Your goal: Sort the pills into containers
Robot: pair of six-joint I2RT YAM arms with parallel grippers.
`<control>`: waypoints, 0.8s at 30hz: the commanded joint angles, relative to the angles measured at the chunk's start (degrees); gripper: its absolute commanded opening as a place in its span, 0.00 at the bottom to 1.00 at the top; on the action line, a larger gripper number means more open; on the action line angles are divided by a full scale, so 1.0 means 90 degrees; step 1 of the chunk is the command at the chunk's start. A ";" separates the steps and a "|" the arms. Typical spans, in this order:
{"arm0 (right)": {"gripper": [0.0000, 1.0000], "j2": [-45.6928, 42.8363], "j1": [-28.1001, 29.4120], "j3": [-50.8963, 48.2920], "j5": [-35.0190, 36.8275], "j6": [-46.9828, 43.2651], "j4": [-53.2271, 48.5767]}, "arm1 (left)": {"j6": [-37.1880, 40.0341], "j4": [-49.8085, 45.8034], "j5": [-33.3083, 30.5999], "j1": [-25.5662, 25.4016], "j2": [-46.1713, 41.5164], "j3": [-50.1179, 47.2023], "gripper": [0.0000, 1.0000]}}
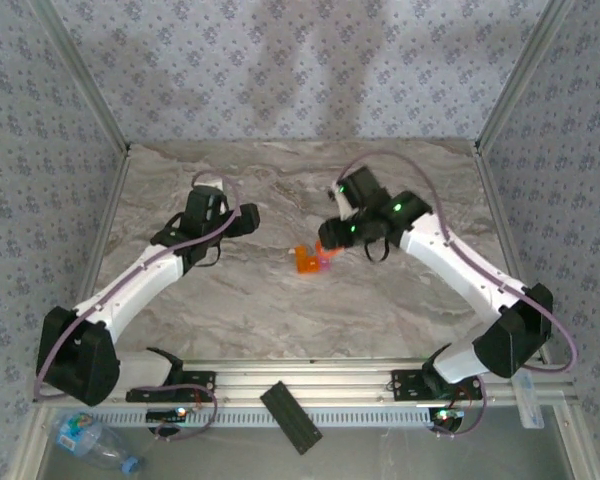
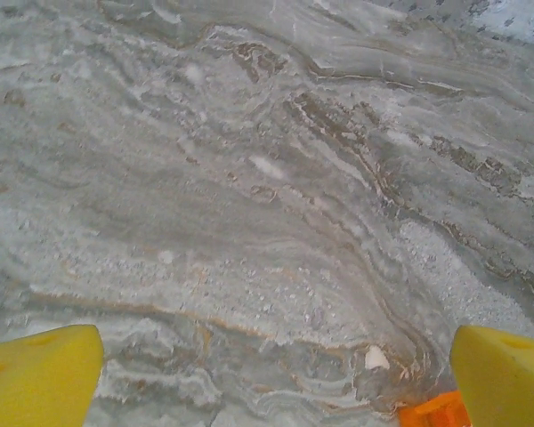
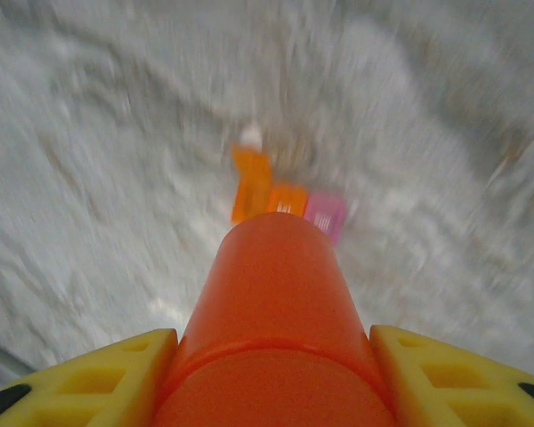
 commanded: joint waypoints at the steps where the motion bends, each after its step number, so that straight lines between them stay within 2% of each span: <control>1: 0.40 0.0491 -0.0545 0.1013 -0.0605 -0.0388 -0.0045 | 0.0631 0.0556 0.0405 -0.0012 0.0261 0.0502 0.99; 2: 0.40 0.0622 -0.0680 0.1226 -0.0754 -0.0419 -0.0085 | 0.0846 0.0654 0.0494 -0.0009 0.0314 0.0555 0.99; 7: 0.40 0.1531 -0.1290 0.2554 -0.1722 -0.0553 -0.0409 | 0.2778 0.0937 0.1844 0.0014 0.0593 0.0820 0.99; 11: 0.40 0.2034 -0.1386 0.3266 -0.2132 -0.0634 -0.0658 | 0.3820 0.1313 0.2890 0.0085 0.0653 0.0637 1.00; 16: 0.40 0.2404 -0.1275 0.3781 -0.2489 -0.0762 -0.0909 | 0.4373 0.2938 0.3932 0.0151 0.0569 -0.0167 1.00; 21: 0.40 0.2540 -0.1027 0.3776 -0.2602 -0.0821 -0.0990 | 0.4568 0.2867 0.4700 0.0180 0.0815 -0.0002 0.99; 24: 0.40 0.2615 -0.0875 0.3778 -0.2751 -0.0845 -0.1060 | 0.4468 0.3171 0.5044 0.0179 0.0909 0.0027 0.97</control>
